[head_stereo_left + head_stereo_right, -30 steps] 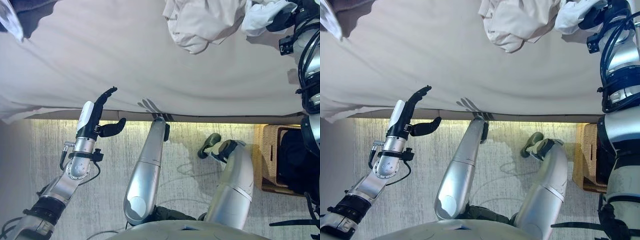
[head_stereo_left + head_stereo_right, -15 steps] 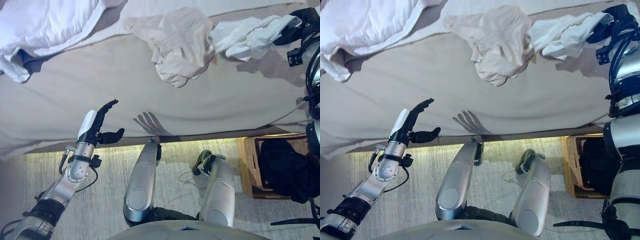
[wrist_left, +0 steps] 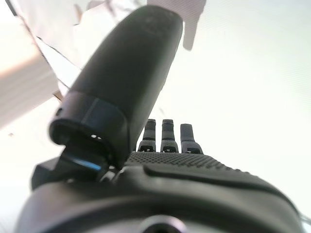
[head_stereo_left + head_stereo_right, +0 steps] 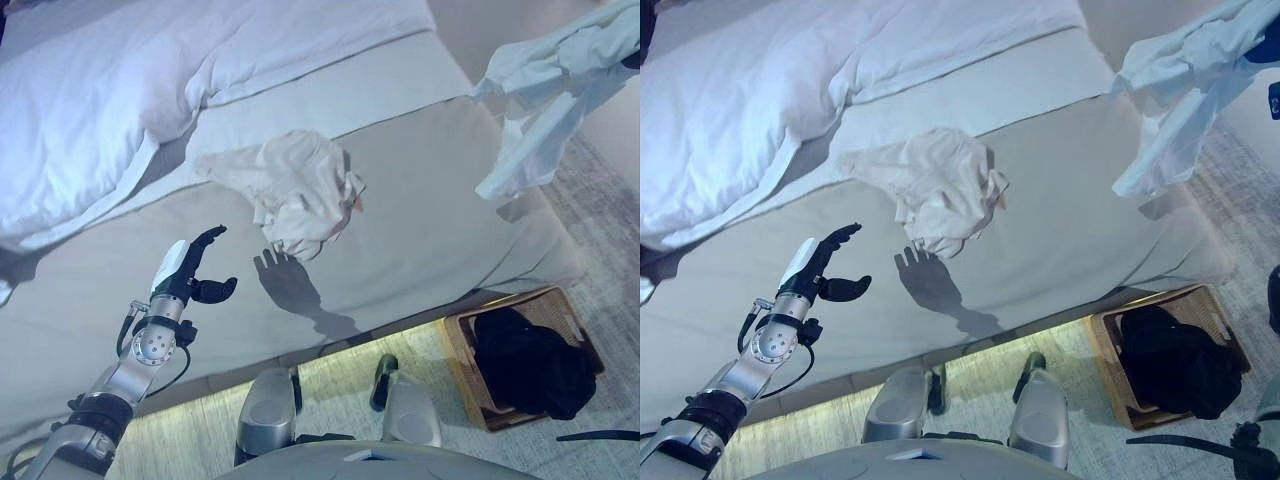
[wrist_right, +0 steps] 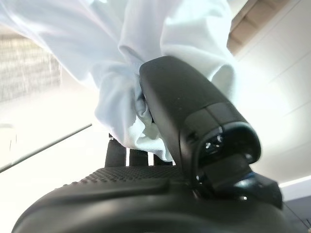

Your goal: Pick up the clothes from the bed and place them into the basket

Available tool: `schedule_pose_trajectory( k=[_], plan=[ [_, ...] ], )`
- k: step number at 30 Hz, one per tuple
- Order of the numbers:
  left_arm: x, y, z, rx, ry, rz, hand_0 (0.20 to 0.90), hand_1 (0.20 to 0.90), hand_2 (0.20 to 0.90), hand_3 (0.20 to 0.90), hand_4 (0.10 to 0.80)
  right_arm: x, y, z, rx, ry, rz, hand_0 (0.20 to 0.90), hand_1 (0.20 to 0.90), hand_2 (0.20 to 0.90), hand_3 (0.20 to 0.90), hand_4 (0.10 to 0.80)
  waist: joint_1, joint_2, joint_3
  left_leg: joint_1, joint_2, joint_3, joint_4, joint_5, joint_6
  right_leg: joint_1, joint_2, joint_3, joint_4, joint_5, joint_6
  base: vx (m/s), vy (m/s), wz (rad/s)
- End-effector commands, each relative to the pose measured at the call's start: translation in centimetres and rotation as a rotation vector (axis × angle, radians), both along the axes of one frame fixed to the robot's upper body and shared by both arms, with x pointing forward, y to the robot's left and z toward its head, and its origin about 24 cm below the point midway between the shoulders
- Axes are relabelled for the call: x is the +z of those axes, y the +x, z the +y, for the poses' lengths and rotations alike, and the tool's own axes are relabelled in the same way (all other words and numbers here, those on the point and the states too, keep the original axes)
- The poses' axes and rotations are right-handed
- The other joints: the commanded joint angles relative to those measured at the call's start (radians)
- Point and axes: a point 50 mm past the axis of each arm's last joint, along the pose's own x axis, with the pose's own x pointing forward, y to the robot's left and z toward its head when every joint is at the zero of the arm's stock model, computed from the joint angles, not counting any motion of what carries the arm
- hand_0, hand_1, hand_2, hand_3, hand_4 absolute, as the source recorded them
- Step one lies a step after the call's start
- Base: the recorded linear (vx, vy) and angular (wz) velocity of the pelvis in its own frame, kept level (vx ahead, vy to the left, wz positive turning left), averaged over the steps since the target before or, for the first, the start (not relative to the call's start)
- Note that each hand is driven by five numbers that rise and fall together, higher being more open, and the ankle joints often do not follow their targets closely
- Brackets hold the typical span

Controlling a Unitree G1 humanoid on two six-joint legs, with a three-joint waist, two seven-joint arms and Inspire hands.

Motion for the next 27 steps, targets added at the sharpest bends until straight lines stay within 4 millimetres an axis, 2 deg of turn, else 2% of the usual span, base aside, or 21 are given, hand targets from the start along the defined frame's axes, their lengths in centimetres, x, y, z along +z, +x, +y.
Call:
schedule_pose_trajectory(
  k=[1,3,7,12,17,18,21,27],
  plan=[
    [-0.4,-0.4,0.8,0.017,0.035,-0.002,0.900,0.900,0.900,0.900,0.800,3.2,-2.8,-0.9,0.001,-0.086,-0.145,0.300,0.300,0.300,0.200,0.100,-0.035,-0.062,-0.198,-0.036,0.019,0.052,-0.011,0.002,0.010,0.040,0.040,0.019,-0.036,-0.036,0.017,0.020,0.014,-0.25],
    [-0.5,-0.2,1.3,0.047,0.028,0.006,0.900,0.900,0.900,0.900,0.800,3.2,-3.5,-1.2,-0.006,-0.102,-0.149,0.300,0.300,0.300,0.200,0.100,-0.060,-0.068,-0.221,-0.008,0.020,0.063,-0.067,0.026,0.006,0.050,0.051,0.037,-0.079,-0.011,0.028,0.006,0.014,-0.30],
    [-1.1,-0.3,1.5,0.078,0.030,0.015,0.900,0.900,0.900,0.900,0.800,3.0,-4.1,-1.4,0.001,-0.134,-0.146,0.300,0.300,0.300,0.200,0.100,-0.095,-0.072,-0.243,0.026,0.023,0.078,-0.117,0.036,0.001,0.061,0.068,0.064,-0.112,0.000,0.041,0.009,0.012,-0.13],
    [-1.7,-0.4,1.8,0.108,0.028,0.009,0.900,0.900,0.900,0.900,0.800,1.4,-5.5,-2.1,-0.003,-0.209,-0.094,0.300,0.300,0.300,0.200,0.100,-0.149,-0.076,-0.269,0.050,0.025,0.101,-0.159,0.045,0.003,0.053,0.086,0.112,-0.136,0.016,0.049,0.007,0.012,-0.18],
    [-1.9,-0.5,2.2,0.130,0.033,0.009,0.900,0.900,0.900,0.900,0.800,-0.6,-6.7,-2.8,0.002,-0.190,-0.091,0.300,0.300,0.300,0.200,0.100,-0.196,-0.072,-0.277,0.062,0.028,0.121,-0.171,0.044,0.005,0.044,0.100,0.152,-0.147,0.024,0.052,-0.008,0.011,-0.26],
    [-1.7,-0.4,2.4,0.135,0.034,0.008,0.900,0.900,0.900,0.900,0.800,-2.0,-7.3,-3.3,-0.007,-0.169,-0.078,0.300,0.300,0.300,0.200,0.100,-0.213,-0.070,-0.280,0.069,0.028,0.131,-0.180,0.043,0.005,0.042,0.105,0.164,-0.156,0.031,0.056,-0.025,0.006,-0.25],
    [-1.5,-0.2,2.6,0.139,0.035,0.005,0.900,0.900,0.900,0.900,0.800,-4.5,-8.1,-4.1,-0.015,-0.113,-0.051,0.300,0.300,0.300,0.200,0.100,-0.234,-0.066,-0.282,0.077,0.029,0.145,-0.185,0.040,0.006,0.037,0.110,0.182,-0.166,0.040,0.060,-0.029,0.001,-0.22],
    [-1.6,0.1,2.0,0.122,0.032,0.002,0.900,0.900,0.900,0.900,0.800,-9.4,-8.6,-4.8,-0.015,0.005,0.056,0.300,0.300,0.300,0.200,0.100,-0.254,-0.058,-0.278,0.081,0.032,0.162,-0.184,0.035,0.007,0.025,0.117,0.201,-0.168,0.047,0.060,-0.019,-0.022,-0.24]
  ],
)
